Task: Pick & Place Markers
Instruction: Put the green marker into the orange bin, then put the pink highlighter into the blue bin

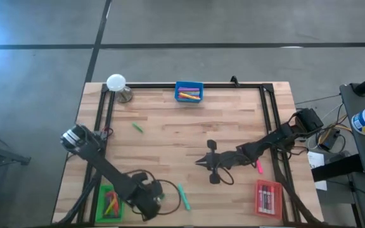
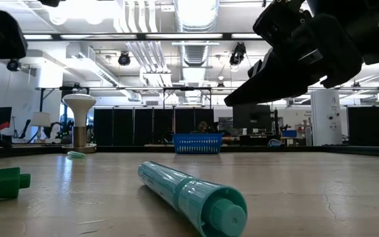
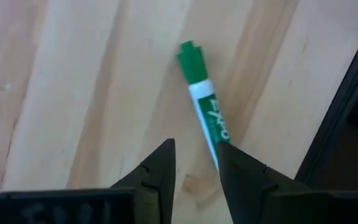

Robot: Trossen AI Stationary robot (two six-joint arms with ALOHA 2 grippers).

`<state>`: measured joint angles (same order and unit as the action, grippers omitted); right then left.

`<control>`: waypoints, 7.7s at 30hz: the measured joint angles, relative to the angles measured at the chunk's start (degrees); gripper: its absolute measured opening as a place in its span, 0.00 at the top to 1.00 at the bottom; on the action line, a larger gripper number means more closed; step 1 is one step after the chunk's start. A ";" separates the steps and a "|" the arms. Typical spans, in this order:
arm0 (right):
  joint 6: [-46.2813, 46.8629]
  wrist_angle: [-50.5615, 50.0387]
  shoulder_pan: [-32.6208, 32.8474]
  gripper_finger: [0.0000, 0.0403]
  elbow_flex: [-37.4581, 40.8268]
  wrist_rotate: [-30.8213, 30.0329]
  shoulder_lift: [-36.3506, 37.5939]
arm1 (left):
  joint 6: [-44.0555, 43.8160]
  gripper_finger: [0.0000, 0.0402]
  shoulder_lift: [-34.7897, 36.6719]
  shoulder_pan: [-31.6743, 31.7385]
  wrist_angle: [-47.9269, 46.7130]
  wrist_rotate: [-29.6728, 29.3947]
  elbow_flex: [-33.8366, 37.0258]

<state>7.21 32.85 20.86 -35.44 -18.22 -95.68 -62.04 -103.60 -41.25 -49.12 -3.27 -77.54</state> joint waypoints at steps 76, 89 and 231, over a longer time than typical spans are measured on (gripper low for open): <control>5.92 23.21 -5.10 0.75 6.32 -2.27 3.48 | 57.53 0.88 23.92 37.19 119.01 7.48 60.33; 7.85 25.47 -15.38 0.54 -2.20 3.95 -6.62 | 62.75 0.87 23.72 48.86 123.20 15.80 60.64; 116.22 -120.66 34.12 0.55 -39.61 35.86 4.68 | 60.06 0.72 24.66 61.70 112.01 17.10 60.94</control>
<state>123.43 -87.81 54.99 -75.05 17.64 -91.00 -1.98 -78.94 20.45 62.89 13.82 -16.60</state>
